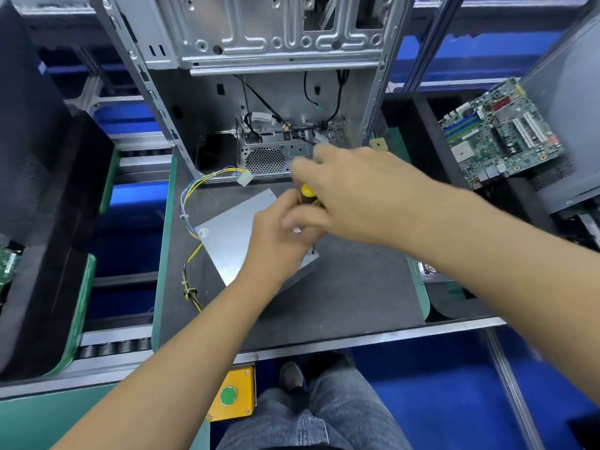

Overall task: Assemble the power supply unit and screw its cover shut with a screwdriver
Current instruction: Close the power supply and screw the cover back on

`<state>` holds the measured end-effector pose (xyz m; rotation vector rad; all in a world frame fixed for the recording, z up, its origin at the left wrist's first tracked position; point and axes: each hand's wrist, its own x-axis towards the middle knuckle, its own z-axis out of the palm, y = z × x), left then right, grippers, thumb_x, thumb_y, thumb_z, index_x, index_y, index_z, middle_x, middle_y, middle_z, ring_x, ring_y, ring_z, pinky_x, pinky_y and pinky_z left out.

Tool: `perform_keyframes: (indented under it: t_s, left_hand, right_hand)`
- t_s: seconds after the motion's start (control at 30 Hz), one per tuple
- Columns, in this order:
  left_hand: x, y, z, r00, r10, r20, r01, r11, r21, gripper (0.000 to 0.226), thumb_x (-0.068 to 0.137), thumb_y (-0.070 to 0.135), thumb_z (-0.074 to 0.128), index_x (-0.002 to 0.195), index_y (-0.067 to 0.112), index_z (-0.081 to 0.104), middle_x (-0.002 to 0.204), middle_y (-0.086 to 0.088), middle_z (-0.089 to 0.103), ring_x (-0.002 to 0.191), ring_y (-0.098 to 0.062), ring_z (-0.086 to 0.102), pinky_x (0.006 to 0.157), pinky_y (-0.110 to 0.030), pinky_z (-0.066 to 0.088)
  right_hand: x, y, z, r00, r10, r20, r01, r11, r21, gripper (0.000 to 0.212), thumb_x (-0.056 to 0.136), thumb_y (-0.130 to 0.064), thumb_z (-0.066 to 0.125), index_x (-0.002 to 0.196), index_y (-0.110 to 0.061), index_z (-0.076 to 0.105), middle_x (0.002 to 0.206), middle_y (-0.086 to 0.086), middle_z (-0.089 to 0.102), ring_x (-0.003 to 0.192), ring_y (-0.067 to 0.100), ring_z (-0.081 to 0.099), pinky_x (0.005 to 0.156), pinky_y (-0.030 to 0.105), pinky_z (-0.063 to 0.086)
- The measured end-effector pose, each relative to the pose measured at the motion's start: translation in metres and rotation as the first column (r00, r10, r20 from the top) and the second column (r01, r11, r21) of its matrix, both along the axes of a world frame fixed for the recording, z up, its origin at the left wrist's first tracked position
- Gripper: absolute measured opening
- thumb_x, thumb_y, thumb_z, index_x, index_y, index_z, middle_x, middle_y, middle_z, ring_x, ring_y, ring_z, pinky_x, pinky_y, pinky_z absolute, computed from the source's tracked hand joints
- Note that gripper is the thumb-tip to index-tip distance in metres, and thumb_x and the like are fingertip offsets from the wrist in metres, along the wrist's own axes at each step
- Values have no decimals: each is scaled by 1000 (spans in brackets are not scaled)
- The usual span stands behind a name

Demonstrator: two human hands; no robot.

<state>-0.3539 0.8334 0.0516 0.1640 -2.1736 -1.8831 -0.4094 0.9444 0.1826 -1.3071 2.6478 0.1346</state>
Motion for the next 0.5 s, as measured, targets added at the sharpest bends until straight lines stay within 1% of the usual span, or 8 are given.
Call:
perform_keyframes:
  t_s: [0.03,0.1,0.17,0.23,0.33,0.4,0.43,0.5]
  left_hand:
    - [2,-3,-1,999,-40,-4,40,999,-6,18,76,24,72,78,30,57,68,18,59,64,2,49,62,-15,40]
    - [3,-9,-1,989,-149,0,149,988,-51,9,82,28,69,83,31,61,73,21,64,69,5,56,68,-11,43]
    - [2,-8,0,979,-205,-3,205,978,-47,10,80,32,72,88,32,66,84,8,67,78,-13,61,77,-27,50]
    - [0,-4,4,990,-132,-50,136,987,83,29,69,28,83,88,38,63,88,3,64,82,-24,60,81,-35,52]
    - [-3,-1,4,999,-15,-28,18,993,116,32,65,21,86,83,31,61,77,10,63,74,-19,59,72,-39,51]
    - [-2,-3,4,999,-44,-9,44,994,97,24,74,25,81,84,35,62,81,5,69,77,-24,65,75,-38,55]
    - [-1,-6,4,996,-86,-14,87,991,97,21,81,24,76,90,36,62,86,4,72,82,-22,68,77,-32,55]
    - [1,-9,5,984,-176,-28,177,983,54,18,91,16,63,102,31,62,90,12,72,87,-9,68,81,-21,51]
  right_hand:
    - [-2,1,3,996,23,86,-21,1000,-22,35,94,-50,53,116,-23,48,101,1,42,91,30,53,74,41,46]
    - [-9,2,6,991,70,111,-71,997,10,22,96,-33,58,115,-26,51,101,-3,42,97,31,54,75,38,44]
    - [-11,0,5,999,41,-14,-40,998,41,9,99,-27,55,105,-21,53,85,1,37,79,27,49,70,37,43]
    - [-7,-4,2,983,-4,-183,16,998,63,19,100,-26,53,87,-16,45,71,2,24,63,21,35,63,35,35]
    - [-7,-2,-4,951,-59,-302,83,994,69,31,96,-35,59,77,-16,44,67,3,24,79,32,55,63,36,36]
    - [-13,4,-4,989,-87,-122,92,995,36,29,91,-45,65,99,-20,55,82,5,41,93,34,58,69,39,44]
    - [-14,7,-1,997,-82,14,82,996,27,33,88,-47,68,111,-25,56,95,4,47,96,33,56,75,41,48]
    - [-16,9,2,996,1,85,-3,1000,21,20,93,-37,62,112,-29,61,104,1,50,99,32,56,77,39,46]
